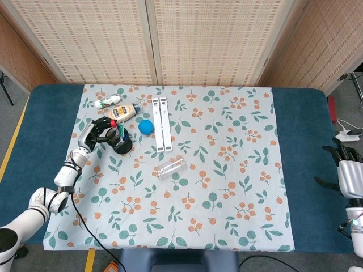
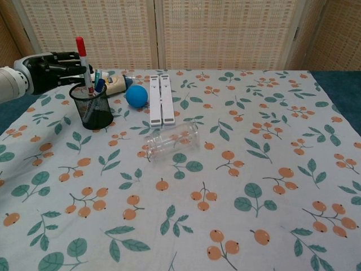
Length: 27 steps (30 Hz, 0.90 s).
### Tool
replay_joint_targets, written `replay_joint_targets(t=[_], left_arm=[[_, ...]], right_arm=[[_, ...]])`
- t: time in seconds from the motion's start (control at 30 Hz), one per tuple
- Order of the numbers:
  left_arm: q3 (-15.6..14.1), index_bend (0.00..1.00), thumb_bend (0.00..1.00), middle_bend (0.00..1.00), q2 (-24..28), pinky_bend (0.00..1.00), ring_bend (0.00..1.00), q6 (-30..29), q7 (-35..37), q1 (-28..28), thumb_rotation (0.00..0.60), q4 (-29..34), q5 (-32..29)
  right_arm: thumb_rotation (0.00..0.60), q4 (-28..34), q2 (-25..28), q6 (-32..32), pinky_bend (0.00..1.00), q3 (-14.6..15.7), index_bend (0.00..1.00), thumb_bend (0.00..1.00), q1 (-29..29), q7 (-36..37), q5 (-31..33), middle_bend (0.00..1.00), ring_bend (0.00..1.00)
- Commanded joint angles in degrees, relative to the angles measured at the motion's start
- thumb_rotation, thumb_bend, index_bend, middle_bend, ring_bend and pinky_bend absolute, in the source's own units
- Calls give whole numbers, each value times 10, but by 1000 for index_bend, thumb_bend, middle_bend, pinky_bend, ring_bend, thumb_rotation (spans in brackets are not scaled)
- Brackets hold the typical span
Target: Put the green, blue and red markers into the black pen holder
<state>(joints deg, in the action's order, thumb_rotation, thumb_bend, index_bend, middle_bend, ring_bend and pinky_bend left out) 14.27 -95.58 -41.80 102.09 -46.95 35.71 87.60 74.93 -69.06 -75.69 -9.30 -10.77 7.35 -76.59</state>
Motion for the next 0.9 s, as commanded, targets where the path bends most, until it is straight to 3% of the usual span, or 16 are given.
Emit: replay_joint_targets(t=[0.03,0.33,0.47,0.57,0.7,0.8,0.9], left_arm=[[-19,470,359,302,-1,152,99,-15,20,-8,600,-17,11],[-42,444,360,268,-2,147,74,-25,1,-15,600,-38,2],[-39,442,361,286,12,154,88,-52,-100,-4,600,-15,-12],[-19,429,362,302,18,172,111,-123,-340,29,600,24,-45],[11,383,363,313,31,201,137,-292,-743,118,600,162,-109],[3,351,363,330,45,238,178,-397,-941,179,600,250,-126],[-27,325,363,301,61,245,183,-442,-1053,224,600,278,-127]], right_arm=[[600,0,0,0,141,0,245,28,0,0,0,67,201],[600,0,0,1,134,1,248,28,-1,0,-2,67,201],[600,1,-1,1,135,1,250,29,-2,0,-2,67,201],[600,1,0,1,134,1,249,28,-1,4,-3,67,201],[600,-2,0,2,135,1,251,28,-1,7,-2,67,201],[600,-2,-1,1,134,1,251,29,-1,8,-3,67,201],[600,-2,-1,2,135,3,250,29,-2,6,-6,67,201]])
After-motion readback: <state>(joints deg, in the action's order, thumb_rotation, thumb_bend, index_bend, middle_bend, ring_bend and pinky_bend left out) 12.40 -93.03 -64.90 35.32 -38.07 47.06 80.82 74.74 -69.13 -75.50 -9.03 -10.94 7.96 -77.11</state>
